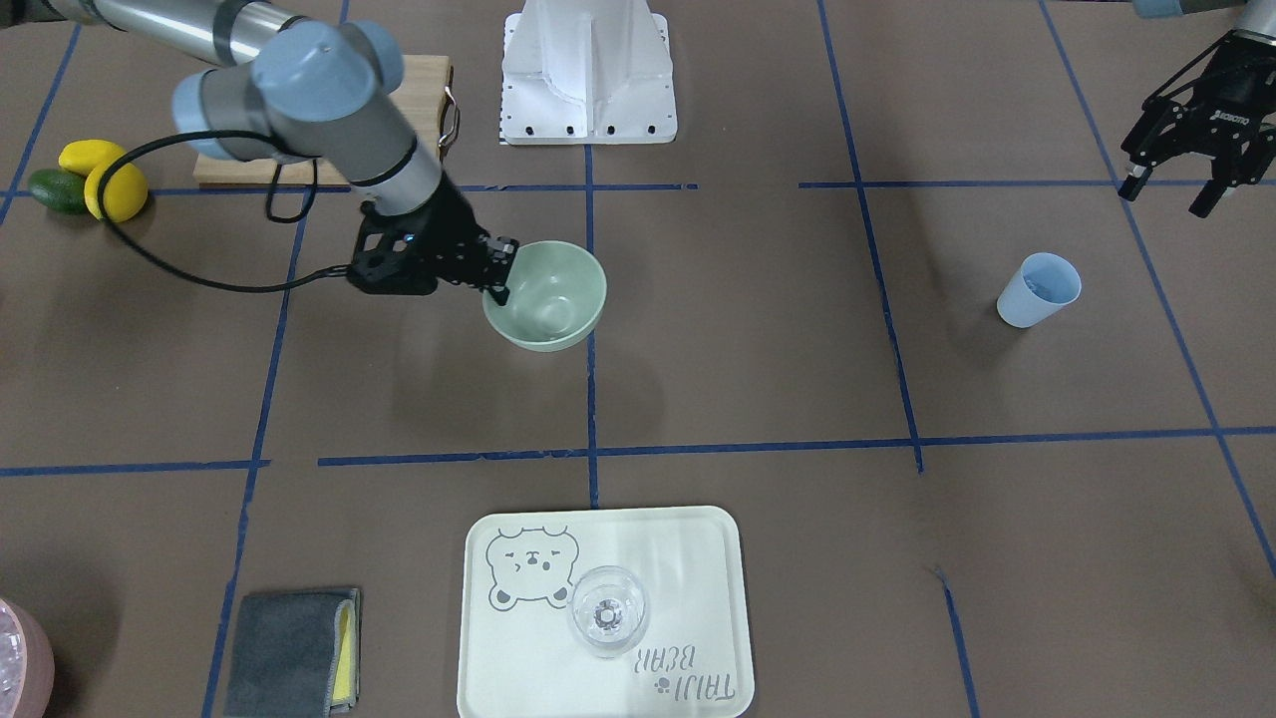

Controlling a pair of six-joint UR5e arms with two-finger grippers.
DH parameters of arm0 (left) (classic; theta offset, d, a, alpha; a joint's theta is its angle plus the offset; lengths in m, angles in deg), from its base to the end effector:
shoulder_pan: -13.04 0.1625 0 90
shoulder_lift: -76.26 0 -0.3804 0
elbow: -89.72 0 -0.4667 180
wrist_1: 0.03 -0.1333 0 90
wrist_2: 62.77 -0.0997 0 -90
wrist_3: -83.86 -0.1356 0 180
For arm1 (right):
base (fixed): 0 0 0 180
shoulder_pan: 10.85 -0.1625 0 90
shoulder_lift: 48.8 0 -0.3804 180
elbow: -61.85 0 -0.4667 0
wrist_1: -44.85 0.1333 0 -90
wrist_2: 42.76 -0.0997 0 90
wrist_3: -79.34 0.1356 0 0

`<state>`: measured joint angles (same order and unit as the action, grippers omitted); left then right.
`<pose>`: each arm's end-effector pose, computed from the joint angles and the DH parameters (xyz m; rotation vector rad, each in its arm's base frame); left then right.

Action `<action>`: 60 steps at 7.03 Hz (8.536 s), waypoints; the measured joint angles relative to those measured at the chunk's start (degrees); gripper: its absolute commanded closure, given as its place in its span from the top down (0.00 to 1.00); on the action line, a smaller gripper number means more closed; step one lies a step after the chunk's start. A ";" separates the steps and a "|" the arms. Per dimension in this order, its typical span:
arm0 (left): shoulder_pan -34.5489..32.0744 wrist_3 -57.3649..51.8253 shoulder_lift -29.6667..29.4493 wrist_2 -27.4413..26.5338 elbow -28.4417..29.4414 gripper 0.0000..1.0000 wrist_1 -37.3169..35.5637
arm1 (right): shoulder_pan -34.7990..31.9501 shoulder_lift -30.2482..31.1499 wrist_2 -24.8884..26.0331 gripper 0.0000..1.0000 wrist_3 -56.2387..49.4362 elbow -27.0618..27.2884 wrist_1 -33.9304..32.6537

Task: Pour ice into bowl

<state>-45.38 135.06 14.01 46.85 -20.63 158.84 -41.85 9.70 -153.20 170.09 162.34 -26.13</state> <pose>0.1585 -0.4255 0.5327 0.5920 0.9330 -0.1233 -0.5601 -0.4368 0.1490 -0.0364 -1.1037 0.3072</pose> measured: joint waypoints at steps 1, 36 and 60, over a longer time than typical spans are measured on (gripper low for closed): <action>4.28 2.91 0.81 -5.47 -0.03 1.00 1.17 | 3.59 -4.41 3.91 0.00 1.94 -1.72 -2.66; 41.54 24.41 -12.12 -63.86 19.22 0.99 0.13 | 1.58 -27.96 2.42 1.00 3.27 -17.55 -18.66; 41.60 -22.65 -32.85 -83.09 7.35 0.00 -31.51 | -9.96 7.07 -3.12 1.00 -18.12 9.51 -17.87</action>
<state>-3.78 112.41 -18.85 -36.24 -13.28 127.33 -51.81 16.77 -156.32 151.97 171.85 -44.01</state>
